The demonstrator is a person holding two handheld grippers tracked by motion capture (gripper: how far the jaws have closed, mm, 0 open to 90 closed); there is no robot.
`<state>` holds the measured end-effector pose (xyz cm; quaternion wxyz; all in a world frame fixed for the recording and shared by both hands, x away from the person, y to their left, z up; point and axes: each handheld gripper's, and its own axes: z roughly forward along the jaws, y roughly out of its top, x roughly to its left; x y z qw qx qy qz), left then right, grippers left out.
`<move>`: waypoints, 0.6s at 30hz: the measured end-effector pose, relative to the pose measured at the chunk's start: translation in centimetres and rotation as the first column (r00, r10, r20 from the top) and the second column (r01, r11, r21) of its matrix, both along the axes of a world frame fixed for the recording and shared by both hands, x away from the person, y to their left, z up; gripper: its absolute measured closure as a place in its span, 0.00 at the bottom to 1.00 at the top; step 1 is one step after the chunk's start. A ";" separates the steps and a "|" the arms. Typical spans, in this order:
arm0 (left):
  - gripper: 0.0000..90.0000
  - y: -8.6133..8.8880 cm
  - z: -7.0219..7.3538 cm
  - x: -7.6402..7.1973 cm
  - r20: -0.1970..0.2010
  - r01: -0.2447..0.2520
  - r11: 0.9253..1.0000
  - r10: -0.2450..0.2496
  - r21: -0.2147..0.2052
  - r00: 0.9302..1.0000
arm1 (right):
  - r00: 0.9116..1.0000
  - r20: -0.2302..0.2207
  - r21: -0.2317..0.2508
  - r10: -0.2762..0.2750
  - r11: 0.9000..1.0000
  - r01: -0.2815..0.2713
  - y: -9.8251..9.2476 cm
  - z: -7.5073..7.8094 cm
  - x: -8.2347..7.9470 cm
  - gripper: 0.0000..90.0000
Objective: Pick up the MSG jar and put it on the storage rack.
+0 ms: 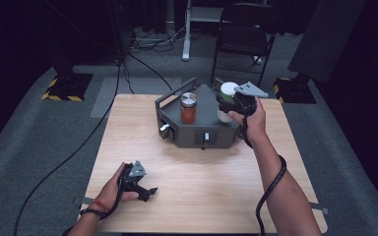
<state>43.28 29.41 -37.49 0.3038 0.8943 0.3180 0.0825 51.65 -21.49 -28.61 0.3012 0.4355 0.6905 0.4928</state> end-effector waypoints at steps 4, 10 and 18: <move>0.00 0.0 0.0 0.0 0.000 0.000 1.000 0.000 0.000 1.000 | 1.000 -0.003 -0.005 -0.003 1.000 0.003 0.4 -0.3 0.4 0.37; 0.00 0.0 0.0 0.0 0.001 -0.001 1.000 0.001 0.000 1.000 | 1.000 -0.013 -0.005 -0.015 1.000 0.015 0.8 -0.9 1.0 0.37; 0.00 0.0 0.0 0.0 0.001 -0.001 1.000 0.001 0.000 1.000 | 0.999 -0.019 -0.003 -0.030 1.000 0.030 0.9 -1.5 1.4 0.37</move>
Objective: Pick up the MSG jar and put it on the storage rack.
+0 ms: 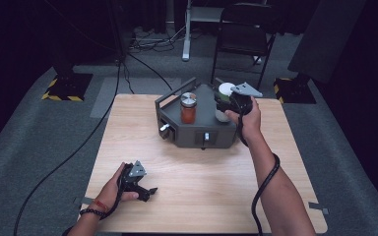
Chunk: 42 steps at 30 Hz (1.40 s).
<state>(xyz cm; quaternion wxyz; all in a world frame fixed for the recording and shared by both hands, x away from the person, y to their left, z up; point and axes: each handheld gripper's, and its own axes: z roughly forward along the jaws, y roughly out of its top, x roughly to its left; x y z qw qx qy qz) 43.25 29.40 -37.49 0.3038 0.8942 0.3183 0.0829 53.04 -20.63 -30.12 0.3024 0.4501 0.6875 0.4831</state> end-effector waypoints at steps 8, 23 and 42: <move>0.00 0.0 0.0 0.0 -0.001 0.001 1.000 -0.001 0.000 1.000 | 1.000 -0.005 0.003 0.012 1.000 -0.012 0.0 -0.5 0.2 0.37; 0.00 0.0 0.0 0.0 0.000 0.000 1.000 0.000 -0.001 1.000 | 1.000 -0.002 0.010 0.026 1.000 -0.026 -0.3 -1.3 0.3 0.36; 0.00 0.0 0.0 0.0 0.000 0.000 1.000 0.000 0.000 1.000 | 0.999 0.020 0.009 0.038 0.999 -0.038 -1.3 -2.0 0.1 0.31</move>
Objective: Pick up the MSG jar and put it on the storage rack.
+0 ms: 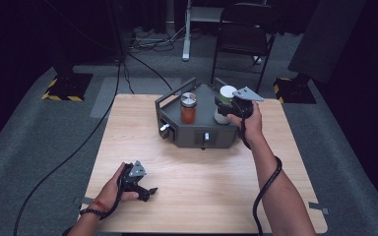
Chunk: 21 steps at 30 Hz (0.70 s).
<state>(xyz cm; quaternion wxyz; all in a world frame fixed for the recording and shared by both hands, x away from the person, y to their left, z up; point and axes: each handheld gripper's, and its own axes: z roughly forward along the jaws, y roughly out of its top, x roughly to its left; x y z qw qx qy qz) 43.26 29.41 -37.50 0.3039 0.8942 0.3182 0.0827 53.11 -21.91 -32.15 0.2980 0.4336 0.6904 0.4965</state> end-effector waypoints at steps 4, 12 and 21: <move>0.00 0.0 0.0 0.0 0.000 -0.001 1.000 0.001 0.000 1.000 | 1.000 0.009 -0.022 0.000 1.000 0.000 0.1 0.2 -0.1 0.27; 0.00 0.0 0.0 0.0 0.000 -0.001 1.000 0.001 -0.001 1.000 | 0.999 0.028 -0.084 0.031 0.996 -0.028 0.4 0.5 -0.2 0.07; 0.00 0.0 0.0 0.0 0.000 0.000 1.000 0.000 0.000 1.000 | 0.998 0.053 -0.142 0.045 0.989 -0.037 1.0 0.8 -0.7 0.02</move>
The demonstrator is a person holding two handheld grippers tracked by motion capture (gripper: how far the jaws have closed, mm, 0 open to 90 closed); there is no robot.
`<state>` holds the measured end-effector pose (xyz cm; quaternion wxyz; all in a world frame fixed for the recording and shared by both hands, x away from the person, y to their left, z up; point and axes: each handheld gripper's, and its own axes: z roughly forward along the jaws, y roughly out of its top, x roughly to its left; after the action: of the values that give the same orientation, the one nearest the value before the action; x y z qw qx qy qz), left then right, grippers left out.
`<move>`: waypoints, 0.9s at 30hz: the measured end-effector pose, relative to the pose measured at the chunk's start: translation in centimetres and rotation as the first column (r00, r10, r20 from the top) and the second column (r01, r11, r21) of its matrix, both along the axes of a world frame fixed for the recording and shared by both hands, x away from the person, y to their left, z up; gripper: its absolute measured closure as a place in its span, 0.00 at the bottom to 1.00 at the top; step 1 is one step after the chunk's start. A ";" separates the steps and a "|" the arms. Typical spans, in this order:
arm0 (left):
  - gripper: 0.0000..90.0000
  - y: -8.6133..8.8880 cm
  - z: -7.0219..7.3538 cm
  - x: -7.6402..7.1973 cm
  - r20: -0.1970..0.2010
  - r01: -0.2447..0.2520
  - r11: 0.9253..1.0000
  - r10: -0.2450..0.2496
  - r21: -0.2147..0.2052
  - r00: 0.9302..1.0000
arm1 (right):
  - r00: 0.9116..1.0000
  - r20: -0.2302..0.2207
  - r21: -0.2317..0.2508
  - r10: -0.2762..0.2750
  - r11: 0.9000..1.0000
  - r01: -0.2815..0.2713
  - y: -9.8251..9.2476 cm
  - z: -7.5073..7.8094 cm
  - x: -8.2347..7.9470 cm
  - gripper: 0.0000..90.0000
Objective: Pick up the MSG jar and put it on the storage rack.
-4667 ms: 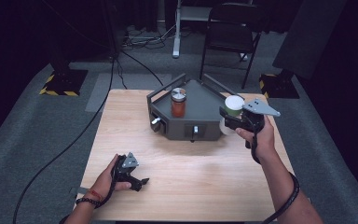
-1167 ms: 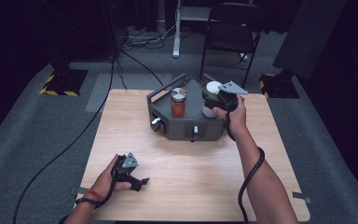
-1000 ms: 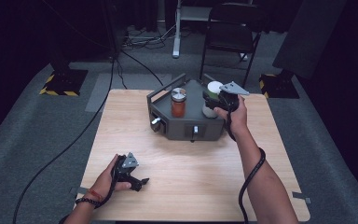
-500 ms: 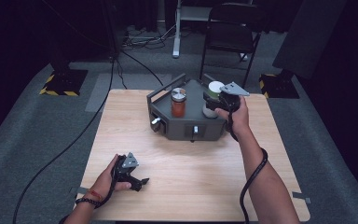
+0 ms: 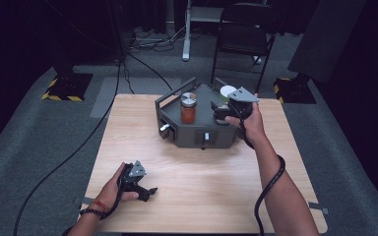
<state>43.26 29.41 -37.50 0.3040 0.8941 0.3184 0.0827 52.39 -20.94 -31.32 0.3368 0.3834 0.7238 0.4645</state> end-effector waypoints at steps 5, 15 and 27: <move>0.00 0.0 0.0 0.0 0.000 0.000 1.000 0.000 0.000 1.000 | 1.000 0.009 -0.019 0.008 1.000 -0.008 -0.1 0.2 -0.4 0.02; 0.00 0.0 0.0 0.0 0.000 0.000 1.000 0.000 0.000 1.000 | 0.999 0.031 -0.027 0.010 1.000 -0.009 -1.0 0.0 -1.7 0.02; 0.00 0.0 0.0 0.0 0.000 -0.002 1.000 0.002 -0.001 1.000 | 0.999 0.046 -0.030 0.030 0.999 -0.028 -2.3 -0.8 -3.6 0.02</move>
<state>43.24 29.41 -37.52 0.3046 0.8936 0.3191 0.0827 48.78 -23.23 -32.14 0.3522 0.3570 0.7279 0.4676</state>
